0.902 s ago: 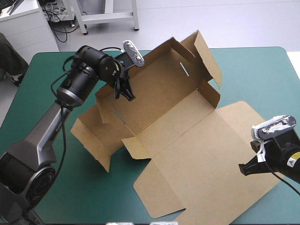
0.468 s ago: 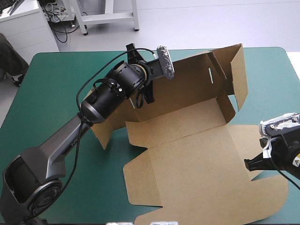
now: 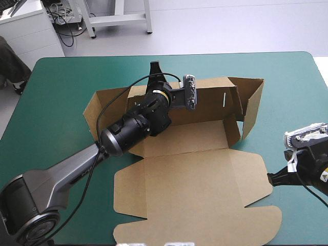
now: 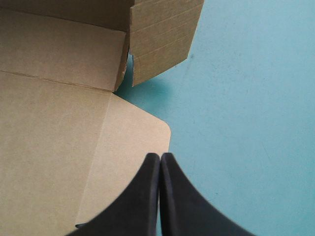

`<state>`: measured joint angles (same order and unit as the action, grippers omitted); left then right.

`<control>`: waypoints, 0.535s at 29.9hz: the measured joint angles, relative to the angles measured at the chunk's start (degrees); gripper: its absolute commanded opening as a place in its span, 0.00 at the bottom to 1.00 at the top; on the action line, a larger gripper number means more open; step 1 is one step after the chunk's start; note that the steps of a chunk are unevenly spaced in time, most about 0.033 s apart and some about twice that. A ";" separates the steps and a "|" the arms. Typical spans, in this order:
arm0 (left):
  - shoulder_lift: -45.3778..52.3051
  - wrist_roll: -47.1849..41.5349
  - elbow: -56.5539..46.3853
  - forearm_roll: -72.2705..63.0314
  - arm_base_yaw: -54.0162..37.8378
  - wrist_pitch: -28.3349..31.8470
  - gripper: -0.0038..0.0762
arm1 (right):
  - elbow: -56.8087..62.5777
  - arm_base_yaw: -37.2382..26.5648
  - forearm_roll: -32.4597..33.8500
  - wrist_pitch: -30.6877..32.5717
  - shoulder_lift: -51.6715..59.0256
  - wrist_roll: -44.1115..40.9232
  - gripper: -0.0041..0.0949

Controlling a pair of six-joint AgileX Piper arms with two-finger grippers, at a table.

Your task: Fold the box

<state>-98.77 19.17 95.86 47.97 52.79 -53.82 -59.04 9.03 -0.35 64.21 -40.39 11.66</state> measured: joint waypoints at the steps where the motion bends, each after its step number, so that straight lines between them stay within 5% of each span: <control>1: 0.57 -1.32 -1.74 2.92 0.82 0.88 0.01 | 0.00 0.00 0.00 -0.12 0.00 0.00 0.02; 16: 8.13 -30.14 -27.21 28.15 3.76 10.34 0.01 | 0.00 0.00 0.00 -1.76 0.00 -0.04 0.02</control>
<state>-90.63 -10.97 68.65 76.11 56.55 -43.49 -59.04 9.03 -0.35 62.45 -40.39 11.62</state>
